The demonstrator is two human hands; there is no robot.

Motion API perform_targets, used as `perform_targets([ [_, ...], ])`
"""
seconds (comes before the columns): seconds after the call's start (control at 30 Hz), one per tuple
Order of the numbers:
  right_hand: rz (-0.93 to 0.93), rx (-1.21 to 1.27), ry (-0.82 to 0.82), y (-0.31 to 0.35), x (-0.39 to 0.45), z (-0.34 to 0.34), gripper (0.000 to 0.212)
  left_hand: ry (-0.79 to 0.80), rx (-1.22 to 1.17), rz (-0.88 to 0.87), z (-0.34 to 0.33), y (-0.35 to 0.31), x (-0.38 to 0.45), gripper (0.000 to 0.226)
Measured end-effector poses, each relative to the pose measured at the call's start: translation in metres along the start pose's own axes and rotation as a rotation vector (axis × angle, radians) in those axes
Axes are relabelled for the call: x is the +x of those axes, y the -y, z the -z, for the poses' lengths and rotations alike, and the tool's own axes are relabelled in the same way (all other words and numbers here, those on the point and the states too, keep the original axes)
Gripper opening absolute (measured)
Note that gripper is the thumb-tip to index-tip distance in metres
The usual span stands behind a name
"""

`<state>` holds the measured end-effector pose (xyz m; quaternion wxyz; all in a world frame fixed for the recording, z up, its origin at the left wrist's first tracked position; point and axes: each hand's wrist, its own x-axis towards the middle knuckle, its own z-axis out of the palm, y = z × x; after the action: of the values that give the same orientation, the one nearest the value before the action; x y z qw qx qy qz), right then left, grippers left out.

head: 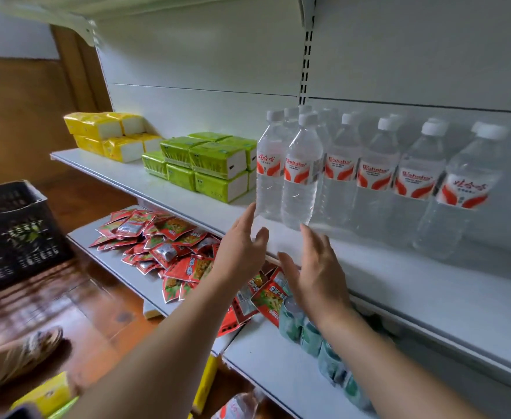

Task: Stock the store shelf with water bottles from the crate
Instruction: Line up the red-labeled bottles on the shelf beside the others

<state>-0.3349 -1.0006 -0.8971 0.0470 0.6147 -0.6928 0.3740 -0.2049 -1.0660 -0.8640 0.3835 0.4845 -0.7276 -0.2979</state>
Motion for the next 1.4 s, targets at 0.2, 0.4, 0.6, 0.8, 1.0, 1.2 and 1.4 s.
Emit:
perform_targets([
  [0.2, 0.199, 0.151, 0.048, 0.016, -0.072, 0.021, 0.056, -0.09, 0.008, 0.111, 0.017, 0.0, -0.091, 0.047],
  [0.4, 0.314, 0.288, 0.208, 0.055, -0.161, 0.026, 0.052, -0.073, 0.021, 0.313, 0.057, 0.012, -0.219, 0.035],
  [0.6, 0.413, 0.403, 0.359, 0.109, -0.251, 0.01, 0.048, -0.127, 0.2, 0.508, 0.113, 0.053, -0.32, 0.025],
  [0.8, 0.424, 0.444, 0.501, 0.147, -0.312, -0.03, 0.044, -0.133, 0.258, 0.735, 0.156, 0.133, -0.392, 0.02],
  [1.0, 0.296, 0.213, 0.886, 0.203, -0.359, -0.102, 0.061, 0.039, 0.435, 0.859, 0.199, 0.234, -0.428, 0.03],
  [1.2, -0.048, 0.111, 1.061, 0.25, -0.384, -0.176, 0.063, 0.202, 0.439, 0.77, 0.21, 0.318, -0.408, 0.061],
  [1.4, -0.458, 0.218, 1.025, 0.268, -0.39, -0.233, 0.057, 0.383, 0.667, 0.7, 0.196, 0.38, -0.386, 0.079],
])
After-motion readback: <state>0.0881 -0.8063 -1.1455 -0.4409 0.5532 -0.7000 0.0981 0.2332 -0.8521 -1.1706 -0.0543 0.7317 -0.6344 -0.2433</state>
